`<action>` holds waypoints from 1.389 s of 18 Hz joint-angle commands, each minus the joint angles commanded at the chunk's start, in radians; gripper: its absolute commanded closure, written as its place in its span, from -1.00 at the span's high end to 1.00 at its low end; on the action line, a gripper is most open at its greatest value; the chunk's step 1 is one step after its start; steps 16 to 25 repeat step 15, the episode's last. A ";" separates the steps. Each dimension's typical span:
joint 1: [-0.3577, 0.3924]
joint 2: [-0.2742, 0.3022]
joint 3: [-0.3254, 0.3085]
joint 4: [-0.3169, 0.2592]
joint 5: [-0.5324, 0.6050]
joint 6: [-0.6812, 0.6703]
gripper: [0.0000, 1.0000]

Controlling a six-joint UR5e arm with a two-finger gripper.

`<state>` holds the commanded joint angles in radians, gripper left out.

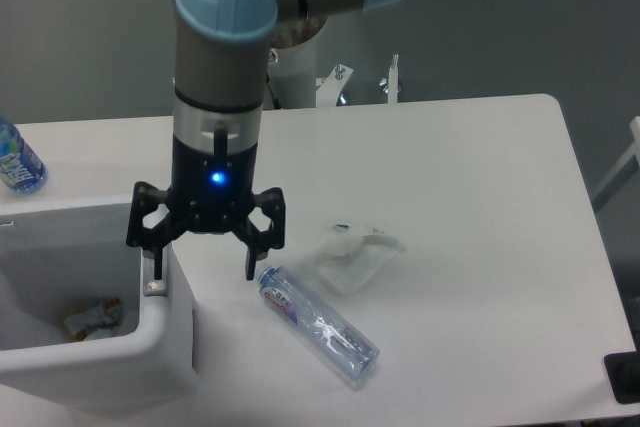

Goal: Open the trash can
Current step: 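Hold the gripper at the button while the lid pops open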

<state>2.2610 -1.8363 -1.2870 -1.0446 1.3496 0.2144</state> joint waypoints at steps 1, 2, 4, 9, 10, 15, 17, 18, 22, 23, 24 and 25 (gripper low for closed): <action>0.021 0.018 -0.003 0.000 0.043 0.034 1.00; 0.043 0.025 -0.002 -0.006 0.077 0.068 1.00; 0.081 0.026 -0.003 -0.014 0.127 0.138 1.00; 0.170 0.049 -0.012 -0.118 0.220 0.402 1.00; 0.183 0.052 -0.015 -0.141 0.233 0.484 1.00; 0.268 0.088 -0.069 -0.164 0.284 0.740 1.00; 0.268 0.088 -0.069 -0.164 0.284 0.740 1.00; 0.268 0.088 -0.069 -0.164 0.284 0.740 1.00; 0.268 0.088 -0.069 -0.164 0.284 0.740 1.00; 0.268 0.088 -0.069 -0.164 0.284 0.740 1.00; 0.268 0.088 -0.069 -0.164 0.284 0.740 1.00; 0.268 0.088 -0.069 -0.164 0.284 0.740 1.00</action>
